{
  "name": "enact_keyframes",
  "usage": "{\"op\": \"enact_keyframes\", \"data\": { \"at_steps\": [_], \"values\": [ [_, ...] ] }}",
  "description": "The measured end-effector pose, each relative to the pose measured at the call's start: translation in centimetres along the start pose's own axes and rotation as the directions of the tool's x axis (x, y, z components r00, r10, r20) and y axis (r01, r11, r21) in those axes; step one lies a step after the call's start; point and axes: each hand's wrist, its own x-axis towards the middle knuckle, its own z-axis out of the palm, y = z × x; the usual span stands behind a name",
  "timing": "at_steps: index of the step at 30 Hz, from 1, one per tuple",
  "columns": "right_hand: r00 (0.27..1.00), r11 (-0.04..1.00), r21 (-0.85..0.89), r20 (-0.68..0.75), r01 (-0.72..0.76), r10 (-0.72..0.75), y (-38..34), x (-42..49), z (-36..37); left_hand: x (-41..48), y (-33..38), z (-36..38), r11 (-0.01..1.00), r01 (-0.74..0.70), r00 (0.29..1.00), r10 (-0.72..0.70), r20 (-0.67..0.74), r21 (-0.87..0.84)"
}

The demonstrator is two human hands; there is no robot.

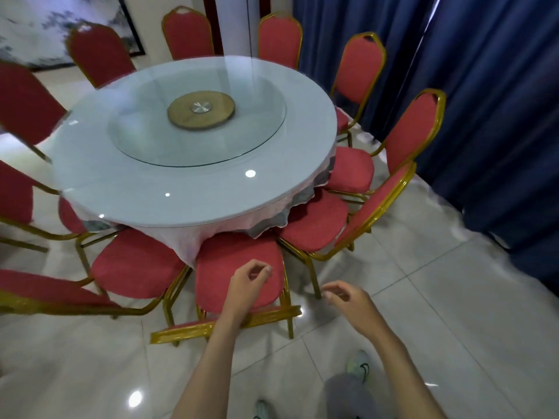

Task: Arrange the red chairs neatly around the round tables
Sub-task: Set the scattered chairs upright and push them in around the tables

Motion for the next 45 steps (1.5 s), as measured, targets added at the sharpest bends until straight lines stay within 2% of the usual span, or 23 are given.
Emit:
{"op": "enact_keyframes", "data": {
  "at_steps": [8, 14, 20, 26, 31, 36, 41, 45],
  "values": [
    [0.995, 1.000, 0.010, -0.092, 0.024, -0.023, 3.4, 4.6, -14.0, 5.2, 5.3, 12.4, 0.999, 0.024, 0.998, -0.026, 0.062, 0.021],
    [0.972, 0.994, 0.096, -0.234, 0.054, -0.030, 6.0, 7.4, -26.1, 9.6, 11.8, 22.6, 0.994, 0.023, 0.999, -0.018, 0.050, -0.108],
    [0.960, 0.978, 0.202, -0.280, 0.050, 0.008, 7.5, 9.6, -32.4, 13.7, 16.6, 28.5, 0.995, -0.039, 0.999, 0.042, 0.032, -0.092],
    [0.978, 0.982, 0.191, -0.209, 0.013, 0.028, 8.0, 13.9, -35.3, 18.7, 18.7, 31.4, 0.997, -0.074, 0.997, 0.074, 0.014, -0.037],
    [0.993, 0.994, 0.103, -0.120, 0.032, -0.019, 7.0, 19.3, -38.8, 25.1, 20.0, 34.6, 0.989, -0.014, 0.999, 0.006, -0.049, -0.147],
    [0.994, 0.997, 0.034, -0.096, 0.065, -0.061, 4.6, 26.7, -43.3, 31.7, 21.5, 37.0, 0.969, 0.024, 0.996, -0.045, -0.078, -0.247],
    [0.989, 0.992, 0.038, -0.095, 0.119, -0.115, 2.3, 32.4, -46.1, 36.2, 22.7, 38.8, 0.959, 0.051, 0.993, -0.080, -0.091, -0.279],
    [0.986, 0.987, 0.006, -0.042, 0.164, -0.163, 1.4, 35.8, -46.9, 38.5, 23.3, 39.5, 0.961, 0.059, 0.989, -0.094, -0.118, -0.272]
  ]
}}
